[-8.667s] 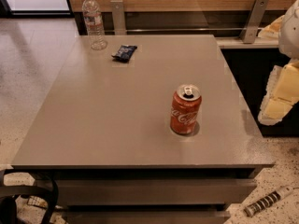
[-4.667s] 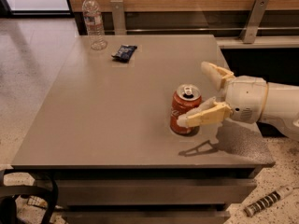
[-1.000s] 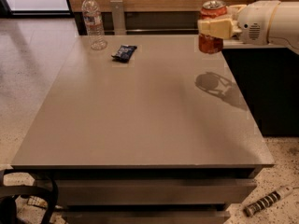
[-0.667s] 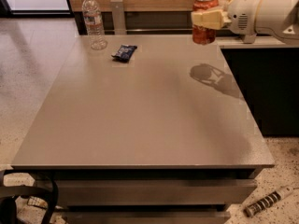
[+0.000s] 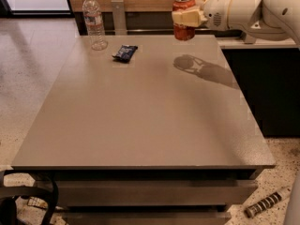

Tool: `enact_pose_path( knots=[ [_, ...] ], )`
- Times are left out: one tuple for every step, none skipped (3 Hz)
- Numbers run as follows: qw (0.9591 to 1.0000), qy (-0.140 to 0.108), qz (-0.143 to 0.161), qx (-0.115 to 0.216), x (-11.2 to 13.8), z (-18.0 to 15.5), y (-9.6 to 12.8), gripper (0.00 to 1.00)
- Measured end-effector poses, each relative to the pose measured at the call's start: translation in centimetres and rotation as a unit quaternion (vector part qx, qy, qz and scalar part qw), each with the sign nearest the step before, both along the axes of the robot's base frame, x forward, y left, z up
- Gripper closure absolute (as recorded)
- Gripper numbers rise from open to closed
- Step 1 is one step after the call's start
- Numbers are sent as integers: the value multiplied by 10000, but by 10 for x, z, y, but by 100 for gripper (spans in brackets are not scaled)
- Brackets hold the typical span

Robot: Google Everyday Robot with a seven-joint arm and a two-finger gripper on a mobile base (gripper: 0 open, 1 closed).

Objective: Move coke can near rxbar blueberry

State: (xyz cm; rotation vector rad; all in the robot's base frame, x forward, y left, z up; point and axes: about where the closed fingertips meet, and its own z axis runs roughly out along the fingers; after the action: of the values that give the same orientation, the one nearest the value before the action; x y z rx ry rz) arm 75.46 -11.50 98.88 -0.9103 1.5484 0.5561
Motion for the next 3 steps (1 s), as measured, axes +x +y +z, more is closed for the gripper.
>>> enact_pose_path(
  knots=[
    [9997, -57, 242, 1, 20, -26, 33, 100],
    [9992, -126, 363, 73, 35, -46, 58, 100],
    [9980, -226, 493, 333, 46, -62, 81, 100]
  ],
)
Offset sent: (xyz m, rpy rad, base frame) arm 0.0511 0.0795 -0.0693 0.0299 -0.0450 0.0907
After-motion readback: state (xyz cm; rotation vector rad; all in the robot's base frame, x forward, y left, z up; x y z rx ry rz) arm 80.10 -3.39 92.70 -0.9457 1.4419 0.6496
